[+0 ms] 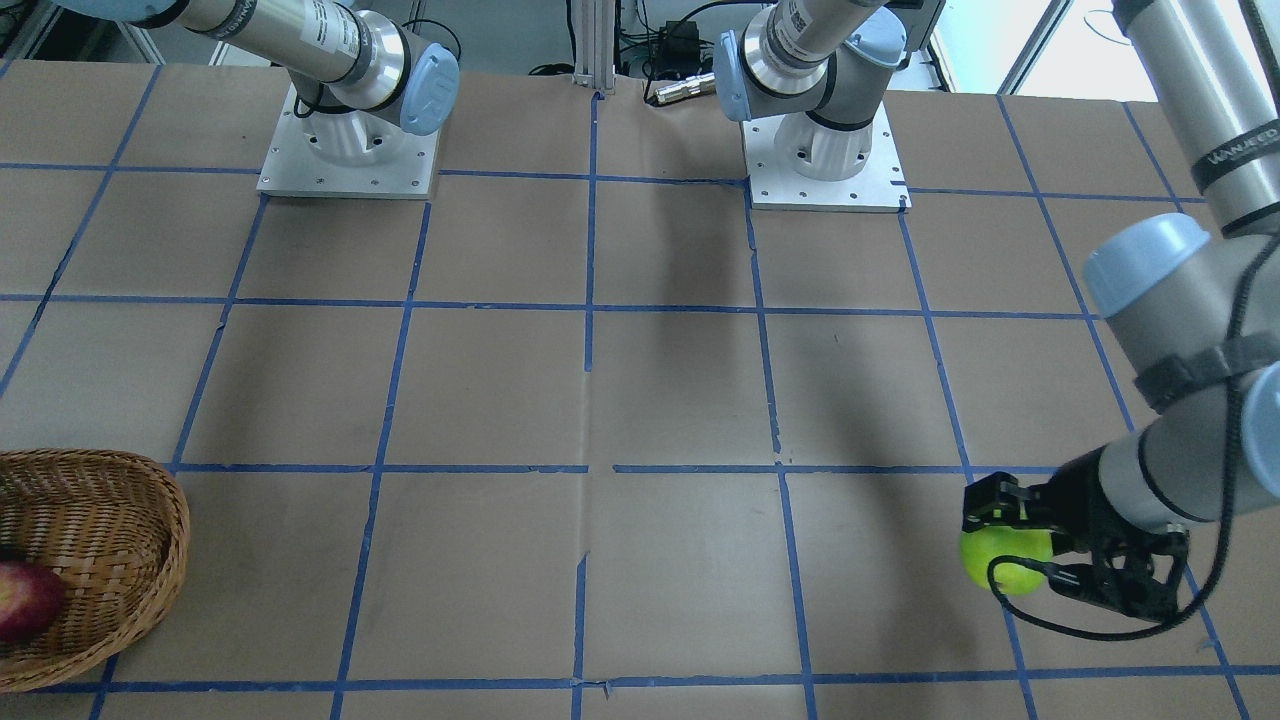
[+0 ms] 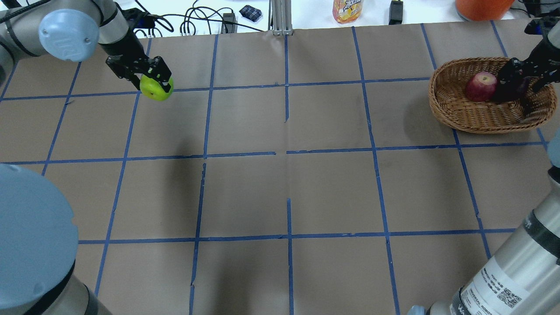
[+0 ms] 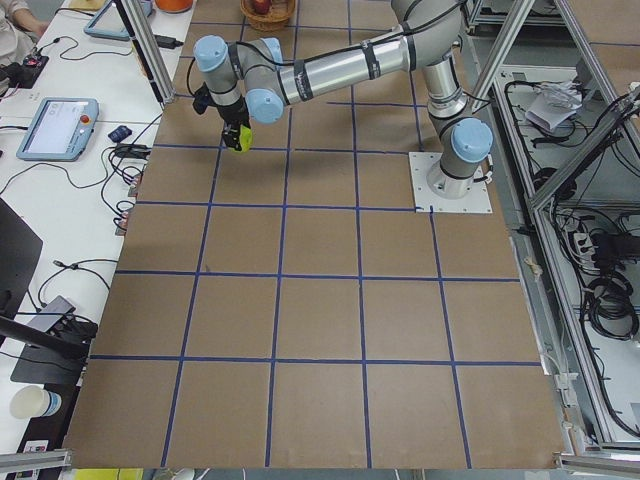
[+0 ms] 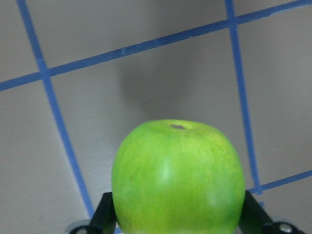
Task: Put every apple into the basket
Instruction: 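Carry the green apple to the table center with the left gripper and release, then move the right gripper to the green apple while the left gripper withdraws, then grasp the green apple with the right gripper and lift it, then carry the green apple into the basket and open the right gripper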
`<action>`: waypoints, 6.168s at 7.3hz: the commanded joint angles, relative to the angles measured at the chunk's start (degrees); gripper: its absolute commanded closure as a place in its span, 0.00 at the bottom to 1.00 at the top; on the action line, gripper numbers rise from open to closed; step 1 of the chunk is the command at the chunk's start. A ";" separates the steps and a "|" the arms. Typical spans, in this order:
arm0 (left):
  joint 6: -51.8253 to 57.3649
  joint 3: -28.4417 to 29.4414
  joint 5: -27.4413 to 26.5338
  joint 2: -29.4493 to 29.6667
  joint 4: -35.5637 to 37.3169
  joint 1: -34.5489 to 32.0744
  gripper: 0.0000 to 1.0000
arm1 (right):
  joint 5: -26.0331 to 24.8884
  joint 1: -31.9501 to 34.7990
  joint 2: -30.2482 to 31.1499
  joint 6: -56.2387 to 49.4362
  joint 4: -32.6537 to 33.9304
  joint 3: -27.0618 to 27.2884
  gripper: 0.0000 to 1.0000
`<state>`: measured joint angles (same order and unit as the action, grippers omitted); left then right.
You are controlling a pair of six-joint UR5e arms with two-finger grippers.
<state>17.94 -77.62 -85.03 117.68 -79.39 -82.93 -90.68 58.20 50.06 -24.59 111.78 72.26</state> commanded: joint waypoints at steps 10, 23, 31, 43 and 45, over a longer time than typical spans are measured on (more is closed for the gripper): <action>-39.73 -11.85 1.28 4.58 24.81 -25.62 0.00 | 1.19 15.18 17.01 25.99 -25.03 0.60 0.00; -11.88 -5.77 -6.90 -27.67 -22.13 -6.54 0.00 | 5.16 44.09 4.54 47.35 -1.22 4.03 0.00; -14.96 -5.96 -6.90 -27.24 -19.31 -5.49 0.00 | 5.07 47.44 0.57 49.55 -0.25 6.39 0.00; -14.96 -5.88 -6.46 -27.15 -18.52 -5.49 0.00 | -4.77 14.95 10.77 18.11 -9.58 2.01 1.00; -14.96 -5.87 -6.38 -27.15 -18.35 -5.49 0.00 | -5.03 13.96 7.09 17.03 -5.97 2.19 1.00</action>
<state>2.99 -83.51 -91.47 90.48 -97.91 -88.42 -95.51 73.15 59.28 -6.65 104.15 74.32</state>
